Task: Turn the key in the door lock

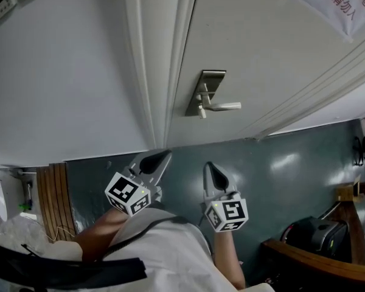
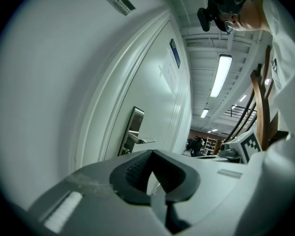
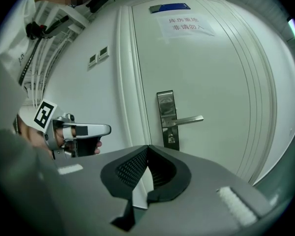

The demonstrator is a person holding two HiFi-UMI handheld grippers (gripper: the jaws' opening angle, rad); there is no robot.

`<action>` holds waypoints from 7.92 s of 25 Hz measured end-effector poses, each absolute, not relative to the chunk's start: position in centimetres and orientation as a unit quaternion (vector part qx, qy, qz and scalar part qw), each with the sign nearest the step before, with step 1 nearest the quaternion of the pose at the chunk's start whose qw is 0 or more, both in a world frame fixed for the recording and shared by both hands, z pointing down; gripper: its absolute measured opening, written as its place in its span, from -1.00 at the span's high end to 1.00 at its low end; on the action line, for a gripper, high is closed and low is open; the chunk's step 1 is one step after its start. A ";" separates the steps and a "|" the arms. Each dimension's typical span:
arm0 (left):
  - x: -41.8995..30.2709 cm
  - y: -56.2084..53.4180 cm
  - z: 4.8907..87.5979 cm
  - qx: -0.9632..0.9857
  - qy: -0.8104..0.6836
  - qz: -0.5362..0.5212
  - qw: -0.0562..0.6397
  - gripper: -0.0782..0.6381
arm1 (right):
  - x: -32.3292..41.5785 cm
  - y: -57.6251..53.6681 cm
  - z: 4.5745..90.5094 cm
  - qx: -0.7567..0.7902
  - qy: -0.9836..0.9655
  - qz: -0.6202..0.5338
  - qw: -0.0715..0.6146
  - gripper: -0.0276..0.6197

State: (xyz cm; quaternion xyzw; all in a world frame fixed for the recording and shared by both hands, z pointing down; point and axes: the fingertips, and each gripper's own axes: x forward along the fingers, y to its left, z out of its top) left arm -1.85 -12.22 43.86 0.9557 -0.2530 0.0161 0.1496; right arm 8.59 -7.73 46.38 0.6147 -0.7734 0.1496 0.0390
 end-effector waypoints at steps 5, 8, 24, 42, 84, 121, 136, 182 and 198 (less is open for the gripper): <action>-2.9 -14.3 44.3 0.959 -0.241 0.022 0.150 0.77 | 7.7 -10.0 46.8 0.622 -0.767 0.150 0.040 0.89; -3.4 -15.3 44.4 0.960 -0.238 0.023 0.148 0.77 | 7.2 -10.9 46.9 0.625 -0.765 0.151 0.039 0.89; -3.2 -17.5 44.4 0.948 -0.283 0.020 0.145 0.77 | 8.1 -14.4 48.0 0.599 -0.782 0.170 0.025 0.89; -1.2 -19.2 44.8 0.929 -0.340 0.024 0.144 0.77 | 11.7 -22.2 52.3 0.525 -0.767 0.347 -0.123 0.85; -2.1 -16.6 45.6 0.921 -0.360 0.038 0.144 0.77 | 12.7 -27.2 54.1 0.465 -0.721 0.451 -0.246 0.80; -4.3 -15.4 44.9 0.932 -0.333 0.034 0.138 0.77 | 11.6 -26.9 54.1 0.622 -0.755 0.092 0.189 0.74; -4.6 -15.5 44.7 0.933 -0.331 0.034 0.133 0.77 | 11.4 -27.0 54.1 0.615 -0.745 0.025 0.255 0.74; -1.2 -14.6 44.7 0.939 -0.314 0.031 0.138 0.77 | 10.7 -25.8 54.2 0.435 -0.671 -0.306 0.517 0.56; 0.7 -15.0 44.7 0.945 -0.294 0.032 0.138 0.77 | 11.6 -22.2 51.6 0.527 -0.753 -0.164 0.359 0.57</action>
